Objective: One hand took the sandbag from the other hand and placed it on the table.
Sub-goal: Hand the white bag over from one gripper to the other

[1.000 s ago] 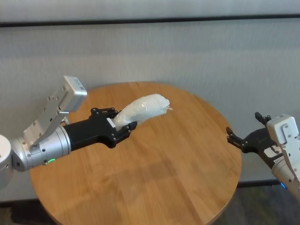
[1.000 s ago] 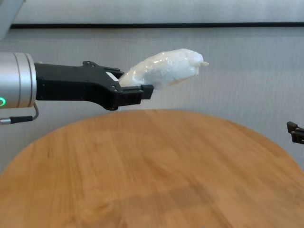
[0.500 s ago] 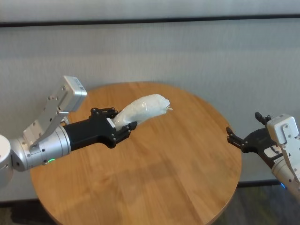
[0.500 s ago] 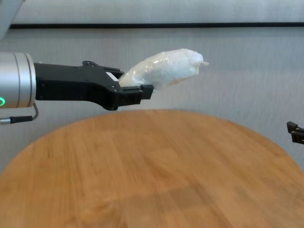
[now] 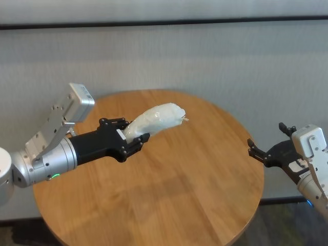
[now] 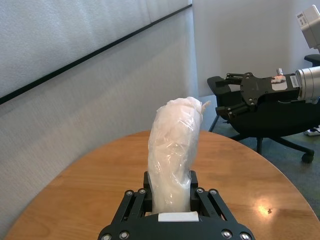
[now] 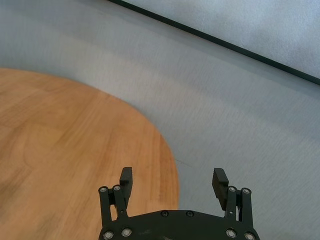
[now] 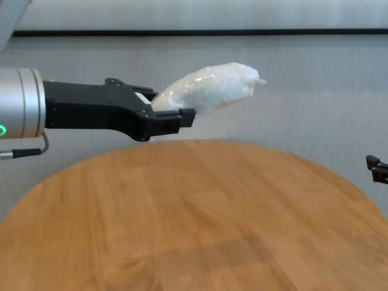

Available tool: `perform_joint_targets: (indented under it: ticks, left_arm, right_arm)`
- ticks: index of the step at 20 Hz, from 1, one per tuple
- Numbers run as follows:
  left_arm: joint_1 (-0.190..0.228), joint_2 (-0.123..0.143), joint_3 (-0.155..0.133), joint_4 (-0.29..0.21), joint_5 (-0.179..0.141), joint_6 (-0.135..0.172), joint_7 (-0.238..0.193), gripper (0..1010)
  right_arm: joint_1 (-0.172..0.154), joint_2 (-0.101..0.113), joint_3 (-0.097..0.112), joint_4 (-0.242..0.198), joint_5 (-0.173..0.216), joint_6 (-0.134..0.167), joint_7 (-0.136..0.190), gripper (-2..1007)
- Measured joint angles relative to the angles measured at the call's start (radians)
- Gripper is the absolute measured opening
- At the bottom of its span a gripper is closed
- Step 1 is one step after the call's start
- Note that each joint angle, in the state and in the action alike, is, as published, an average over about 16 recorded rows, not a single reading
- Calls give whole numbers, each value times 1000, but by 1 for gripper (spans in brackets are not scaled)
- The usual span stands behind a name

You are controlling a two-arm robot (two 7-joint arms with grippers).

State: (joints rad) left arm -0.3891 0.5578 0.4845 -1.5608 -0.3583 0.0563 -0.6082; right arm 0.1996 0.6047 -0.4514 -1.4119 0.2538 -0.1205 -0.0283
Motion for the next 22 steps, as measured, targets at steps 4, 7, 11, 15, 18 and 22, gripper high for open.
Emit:
perform_joint_targets:
  ticks: [4, 7, 11, 15, 18, 22]
  left_arm:
    - [0, 0, 0, 0, 0, 0, 0, 410]
    - [0, 0, 0, 1, 0, -1, -1, 410]
    - [0, 0, -1, 1, 0, -1, -1, 410]
    - [1, 0, -1, 1, 0, -1, -1, 410]
    - [1, 0, -1, 1, 0, -1, -1, 410]
    - [1, 0, -1, 1, 0, -1, -1, 410]
  right_arm:
    - [0, 0, 0, 0, 0, 0, 0, 1006]
    - [0, 0, 0, 0, 0, 0, 0, 1006]
    - [0, 0, 0, 0, 0, 0, 0, 1006]
    - [0, 0, 0, 0, 0, 0, 0, 1006]
    - [-1, -1, 3, -3, 2, 1, 3, 1006]
    - [-3, -4, 12, -14, 15, 1, 19, 1006]
